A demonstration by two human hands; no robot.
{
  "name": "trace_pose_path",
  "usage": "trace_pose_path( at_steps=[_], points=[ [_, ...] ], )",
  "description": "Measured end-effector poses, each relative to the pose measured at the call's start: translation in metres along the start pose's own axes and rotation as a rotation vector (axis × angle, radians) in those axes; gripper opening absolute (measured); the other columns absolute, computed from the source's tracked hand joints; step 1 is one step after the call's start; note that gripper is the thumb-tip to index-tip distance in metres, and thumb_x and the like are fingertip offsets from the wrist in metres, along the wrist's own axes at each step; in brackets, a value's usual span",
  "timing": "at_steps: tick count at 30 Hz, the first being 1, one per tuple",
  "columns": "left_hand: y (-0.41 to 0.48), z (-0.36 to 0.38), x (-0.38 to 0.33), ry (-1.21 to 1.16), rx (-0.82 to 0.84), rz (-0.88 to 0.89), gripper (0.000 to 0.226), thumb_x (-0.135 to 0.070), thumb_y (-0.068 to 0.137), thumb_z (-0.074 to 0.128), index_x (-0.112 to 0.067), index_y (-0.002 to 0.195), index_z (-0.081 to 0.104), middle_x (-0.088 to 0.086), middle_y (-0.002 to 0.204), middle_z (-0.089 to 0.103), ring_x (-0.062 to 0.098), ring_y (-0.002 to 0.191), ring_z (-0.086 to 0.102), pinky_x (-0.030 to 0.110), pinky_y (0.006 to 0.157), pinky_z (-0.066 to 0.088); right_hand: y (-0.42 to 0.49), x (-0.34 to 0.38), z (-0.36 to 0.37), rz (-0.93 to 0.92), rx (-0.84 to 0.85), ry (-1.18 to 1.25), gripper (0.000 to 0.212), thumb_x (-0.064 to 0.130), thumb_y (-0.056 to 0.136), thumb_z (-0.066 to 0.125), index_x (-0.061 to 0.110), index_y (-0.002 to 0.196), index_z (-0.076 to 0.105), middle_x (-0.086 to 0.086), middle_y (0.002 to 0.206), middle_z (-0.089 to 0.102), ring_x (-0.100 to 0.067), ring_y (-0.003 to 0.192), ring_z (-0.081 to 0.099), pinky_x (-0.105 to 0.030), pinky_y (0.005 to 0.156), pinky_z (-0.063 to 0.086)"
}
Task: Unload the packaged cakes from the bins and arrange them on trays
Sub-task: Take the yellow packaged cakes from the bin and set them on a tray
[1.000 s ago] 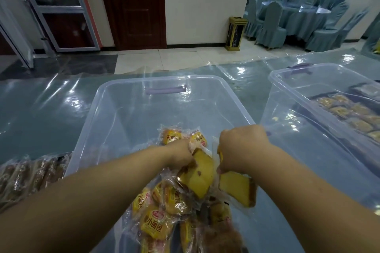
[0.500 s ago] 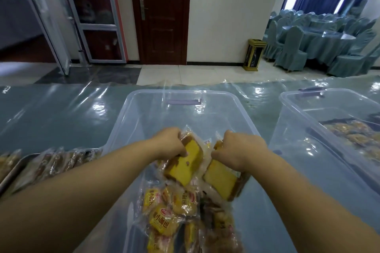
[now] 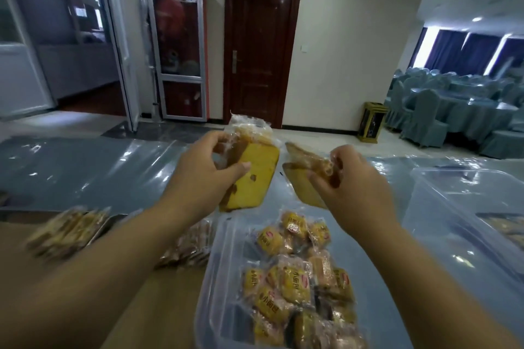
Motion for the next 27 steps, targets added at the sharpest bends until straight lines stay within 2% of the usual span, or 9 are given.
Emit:
trace_pose_path(
  at_steps=[3, 6, 11, 13, 16, 19, 21, 25, 27],
  points=[
    [-0.025, -0.051, -0.005, -0.012, -0.035, 0.028, 0.032, -0.039, 0.076, 0.073, -0.060, 0.087, 0.051, -0.029, 0.088, 0.061, -0.003, 0.077, 0.061, 0.025, 0.063, 0.051, -0.017, 0.049, -0.013, -0.026, -0.112, 0.072, 0.032, 0.052, 0.077, 0.060, 0.029, 0.086, 0.040, 0.017, 0.069, 0.038, -0.001, 0.059, 0.040, -0.018, 0.047, 0.026],
    [-0.057, -0.104, 0.008, -0.007, -0.080, 0.002, 0.029, -0.040, 0.075, 0.073, -0.055, 0.088, 0.052, -0.023, 0.090, 0.061, 0.001, 0.080, 0.061, 0.030, 0.066, 0.052, -0.041, 0.100, -0.013, -0.027, -0.138, 0.108, 0.032, 0.050, 0.078, 0.063, 0.028, 0.087, 0.041, 0.018, 0.070, 0.038, -0.001, 0.057, 0.040, -0.017, 0.048, 0.024],
    [-0.112, -0.185, 0.046, -0.010, -0.139, -0.074, 0.025, -0.034, 0.074, 0.075, -0.044, 0.087, 0.055, -0.027, 0.084, 0.062, -0.007, 0.071, 0.060, 0.014, 0.054, 0.045, -0.084, 0.179, 0.005, -0.057, -0.160, 0.192, 0.032, 0.042, 0.077, 0.068, 0.020, 0.089, 0.050, 0.010, 0.074, 0.042, -0.001, 0.056, 0.038, -0.015, 0.047, 0.024],
    [-0.131, -0.212, 0.065, -0.010, -0.161, -0.135, 0.028, -0.036, 0.072, 0.077, -0.044, 0.085, 0.055, -0.028, 0.083, 0.061, -0.003, 0.070, 0.060, 0.016, 0.053, 0.047, -0.099, 0.206, 0.021, -0.052, -0.097, 0.229, 0.031, 0.047, 0.078, 0.064, 0.023, 0.087, 0.047, 0.012, 0.070, 0.042, -0.003, 0.055, 0.040, -0.016, 0.046, 0.026],
    [-0.155, -0.245, 0.096, 0.002, -0.176, -0.248, 0.034, -0.046, 0.061, 0.075, -0.044, 0.088, 0.055, -0.018, 0.092, 0.061, 0.012, 0.082, 0.062, 0.038, 0.069, 0.055, -0.120, 0.240, 0.053, -0.057, 0.025, 0.243, 0.032, 0.050, 0.078, 0.065, 0.026, 0.084, 0.043, 0.014, 0.066, 0.043, -0.001, 0.055, 0.042, -0.017, 0.046, 0.027],
    [-0.173, -0.271, 0.129, 0.026, -0.160, -0.332, 0.044, -0.036, 0.067, 0.082, -0.033, 0.104, 0.059, -0.010, 0.100, 0.062, 0.021, 0.091, 0.062, 0.047, 0.079, 0.054, -0.136, 0.266, 0.091, -0.057, 0.137, 0.257, 0.034, 0.049, 0.076, 0.068, 0.023, 0.080, 0.045, 0.013, 0.063, 0.041, -0.005, 0.055, 0.042, -0.022, 0.047, 0.033],
    [-0.182, -0.288, 0.155, 0.047, -0.156, -0.398, 0.042, -0.026, 0.072, 0.079, -0.024, 0.109, 0.060, -0.003, 0.099, 0.064, 0.022, 0.087, 0.063, 0.045, 0.075, 0.055, -0.143, 0.281, 0.119, -0.066, 0.215, 0.250, 0.035, 0.051, 0.075, 0.066, 0.025, 0.078, 0.042, 0.012, 0.063, 0.041, -0.008, 0.055, 0.042, -0.025, 0.048, 0.033],
    [-0.191, -0.320, 0.204, 0.065, -0.140, -0.510, 0.026, -0.022, 0.076, 0.075, -0.027, 0.096, 0.060, -0.002, 0.088, 0.064, 0.009, 0.064, 0.064, 0.019, 0.049, 0.048, -0.153, 0.306, 0.177, -0.059, 0.340, 0.240, 0.037, 0.055, 0.076, 0.063, 0.034, 0.074, 0.033, 0.014, 0.062, 0.044, 0.000, 0.054, 0.042, -0.017, 0.046, 0.025],
    [-0.188, -0.336, 0.227, 0.078, -0.133, -0.561, 0.022, -0.022, 0.077, 0.075, -0.030, 0.089, 0.059, -0.004, 0.087, 0.065, 0.009, 0.068, 0.064, 0.021, 0.052, 0.046, -0.153, 0.320, 0.208, -0.053, 0.398, 0.233, 0.035, 0.058, 0.077, 0.061, 0.035, 0.077, 0.035, 0.014, 0.065, 0.047, 0.000, 0.055, 0.044, -0.017, 0.046, 0.029]
  ],
)
Point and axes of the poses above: each hand's wrist, its own y-axis towards the middle knuckle, its own z-axis out of the palm, x = y × z, the point moved 5 cm from there along y, towards the middle knuckle
